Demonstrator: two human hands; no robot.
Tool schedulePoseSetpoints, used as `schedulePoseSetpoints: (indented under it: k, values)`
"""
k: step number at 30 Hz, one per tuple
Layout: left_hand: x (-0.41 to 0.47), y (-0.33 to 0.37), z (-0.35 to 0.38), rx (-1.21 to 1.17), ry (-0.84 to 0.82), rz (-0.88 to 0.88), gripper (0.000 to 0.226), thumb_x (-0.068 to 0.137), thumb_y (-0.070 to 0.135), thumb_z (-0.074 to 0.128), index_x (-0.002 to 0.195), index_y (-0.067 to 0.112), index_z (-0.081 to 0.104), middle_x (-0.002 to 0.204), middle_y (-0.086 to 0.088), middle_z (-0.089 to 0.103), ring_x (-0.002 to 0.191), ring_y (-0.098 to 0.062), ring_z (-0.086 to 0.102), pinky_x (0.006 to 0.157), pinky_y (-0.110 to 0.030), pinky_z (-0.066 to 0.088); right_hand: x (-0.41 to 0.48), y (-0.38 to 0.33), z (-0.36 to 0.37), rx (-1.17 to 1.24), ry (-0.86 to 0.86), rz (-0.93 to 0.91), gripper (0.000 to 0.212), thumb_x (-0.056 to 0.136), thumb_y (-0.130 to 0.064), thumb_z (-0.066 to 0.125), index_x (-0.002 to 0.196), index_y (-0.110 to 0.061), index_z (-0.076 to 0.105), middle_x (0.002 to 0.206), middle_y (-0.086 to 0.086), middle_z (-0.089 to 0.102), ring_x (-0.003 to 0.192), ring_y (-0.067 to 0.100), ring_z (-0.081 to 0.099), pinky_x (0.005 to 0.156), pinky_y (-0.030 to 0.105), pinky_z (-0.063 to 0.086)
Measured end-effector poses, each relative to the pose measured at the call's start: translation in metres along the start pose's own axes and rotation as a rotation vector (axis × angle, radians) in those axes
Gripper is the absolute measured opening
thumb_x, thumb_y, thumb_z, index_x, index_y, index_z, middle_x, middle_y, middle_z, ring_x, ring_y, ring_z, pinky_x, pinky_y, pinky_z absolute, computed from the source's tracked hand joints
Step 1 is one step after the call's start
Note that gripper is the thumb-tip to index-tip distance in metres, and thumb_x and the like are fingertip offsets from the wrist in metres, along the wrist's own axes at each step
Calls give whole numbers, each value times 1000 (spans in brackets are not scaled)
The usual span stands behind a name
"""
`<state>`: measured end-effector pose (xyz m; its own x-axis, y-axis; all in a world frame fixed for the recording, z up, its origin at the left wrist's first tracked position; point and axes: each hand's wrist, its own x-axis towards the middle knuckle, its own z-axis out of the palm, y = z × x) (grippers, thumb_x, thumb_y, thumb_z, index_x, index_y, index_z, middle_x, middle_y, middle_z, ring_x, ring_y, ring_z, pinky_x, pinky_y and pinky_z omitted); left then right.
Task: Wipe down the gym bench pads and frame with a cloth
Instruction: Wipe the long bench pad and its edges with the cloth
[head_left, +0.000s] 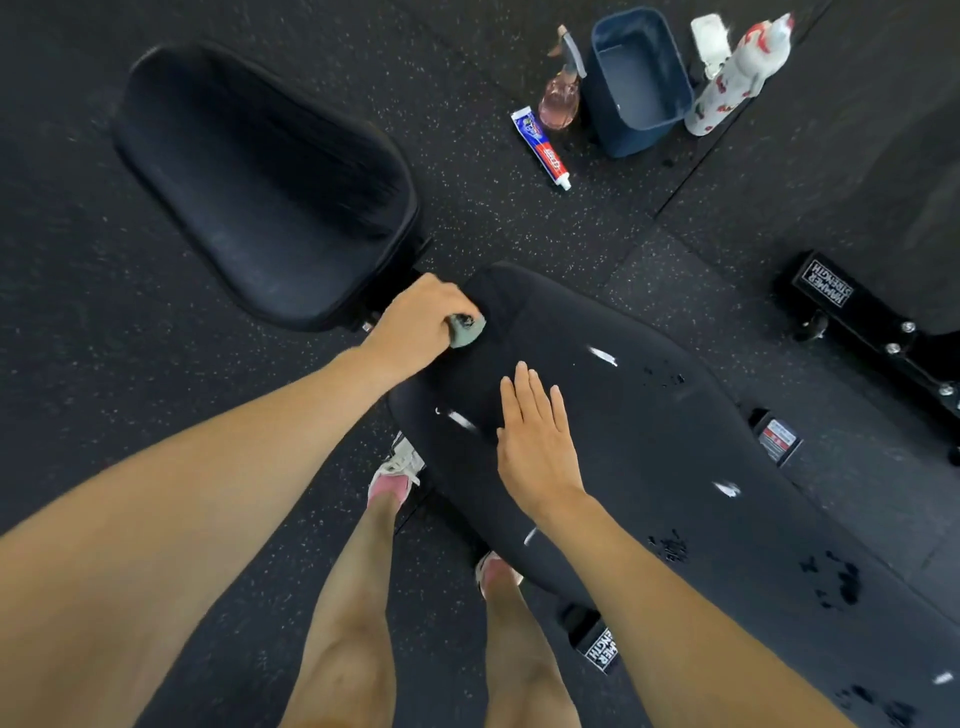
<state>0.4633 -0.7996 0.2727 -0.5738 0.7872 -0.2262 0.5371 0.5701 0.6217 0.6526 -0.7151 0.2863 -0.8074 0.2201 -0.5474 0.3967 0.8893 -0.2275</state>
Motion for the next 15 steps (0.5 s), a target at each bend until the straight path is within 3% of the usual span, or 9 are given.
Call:
schedulePoseSetpoints:
  k: [2, 5, 9, 13, 15]
  values:
    - [-6, 0, 5, 9, -19, 47, 43, 75, -18, 49, 105, 2, 72, 105, -10, 70, 100, -32, 55, 91, -43, 48, -5, 1, 2, -16, -9, -5, 59, 104, -18, 28, 153, -4, -1, 160, 14, -13, 148, 26, -11, 114, 37, -16]
    - [-43, -18, 9, 9, -4, 106, 48, 64, -25, 51, 100, -2, 73, 102, -16, 70, 90, -36, 61, 87, -34, 51, -11, 5, 3, -67, -40, -11, 59, 104, -19, 25, 152, -4, -6, 159, 13, -16, 148, 25, -13, 115, 39, -15]
    - [-94, -26, 26, 40, 101, -3, 59, 57, -30, 55, 102, 3, 74, 107, -9, 71, 92, -23, 56, 81, -34, 54, -13, 8, 7, -87, -49, -19, 64, 102, -16, 30, 152, -4, -8, 159, 13, -18, 148, 24, -13, 116, 38, -13]
    - [-131, -13, 46, -44, 133, -173, 58, 65, -29, 55, 108, 5, 72, 112, -7, 69, 91, -6, 44, 88, -15, 41, -13, 12, 11, -102, -62, -45, 69, 101, -15, 34, 151, -4, -11, 159, 13, -20, 148, 24, -15, 119, 39, -8]
    - [-142, -5, 47, -44, 96, -205, 55, 69, -25, 54, 111, 7, 71, 113, -4, 69, 94, -10, 49, 89, -25, 48, -13, 12, 11, -104, -68, -49, 68, 101, -19, 34, 151, -3, -10, 159, 13, -19, 148, 25, -14, 120, 40, -6]
